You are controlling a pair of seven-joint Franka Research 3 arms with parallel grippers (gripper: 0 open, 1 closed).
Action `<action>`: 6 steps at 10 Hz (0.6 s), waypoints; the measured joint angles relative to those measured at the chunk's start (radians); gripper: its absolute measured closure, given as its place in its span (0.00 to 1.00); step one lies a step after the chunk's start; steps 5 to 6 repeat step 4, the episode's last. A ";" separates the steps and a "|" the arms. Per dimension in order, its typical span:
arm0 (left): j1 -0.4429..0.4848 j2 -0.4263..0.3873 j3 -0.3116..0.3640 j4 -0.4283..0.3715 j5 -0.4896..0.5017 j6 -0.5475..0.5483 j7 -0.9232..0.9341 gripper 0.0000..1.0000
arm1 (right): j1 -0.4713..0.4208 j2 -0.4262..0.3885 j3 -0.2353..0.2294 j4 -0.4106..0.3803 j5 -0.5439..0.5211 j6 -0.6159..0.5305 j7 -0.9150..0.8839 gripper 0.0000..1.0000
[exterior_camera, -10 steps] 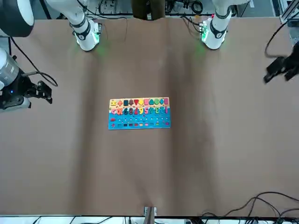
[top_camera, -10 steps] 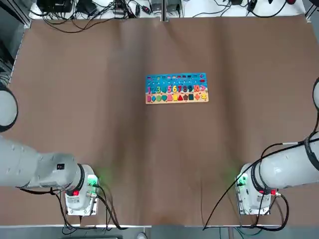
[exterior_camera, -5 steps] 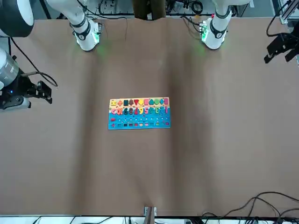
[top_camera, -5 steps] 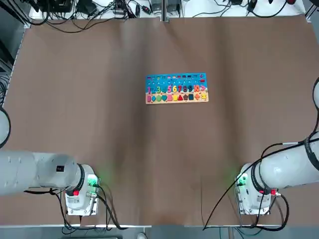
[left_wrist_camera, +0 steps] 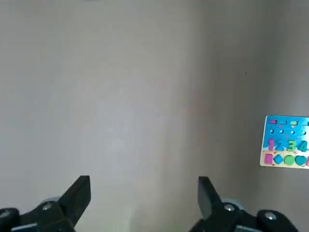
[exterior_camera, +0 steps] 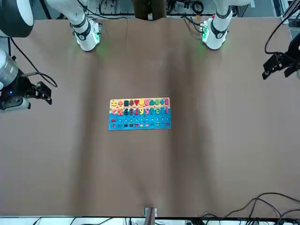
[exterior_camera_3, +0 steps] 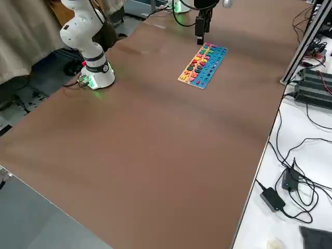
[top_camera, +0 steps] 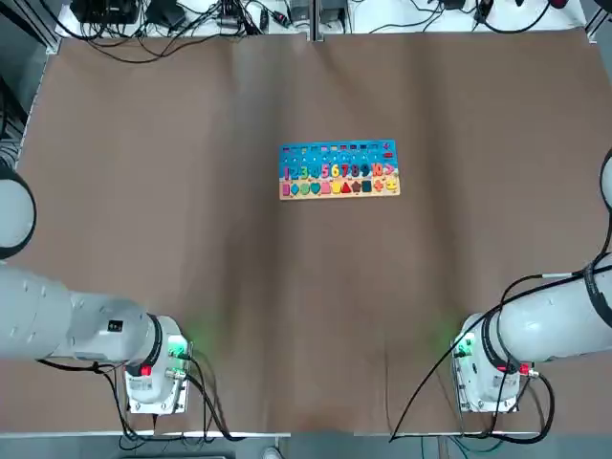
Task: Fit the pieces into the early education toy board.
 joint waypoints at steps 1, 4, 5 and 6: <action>-0.001 -0.002 -0.001 -0.001 -0.009 -0.001 0.004 0.03 | 0.000 0.000 0.000 0.000 0.000 0.000 0.000 0.00; -0.004 -0.003 -0.015 -0.011 -0.020 0.000 0.017 0.02 | -0.001 0.000 0.000 0.000 0.000 0.000 0.000 0.00; -0.004 -0.003 -0.015 -0.011 -0.020 0.000 0.017 0.02 | -0.001 0.000 0.000 0.000 0.000 0.000 0.000 0.00; -0.004 -0.003 -0.015 -0.011 -0.020 0.000 0.017 0.02 | -0.001 0.000 0.000 0.000 0.000 0.000 0.000 0.00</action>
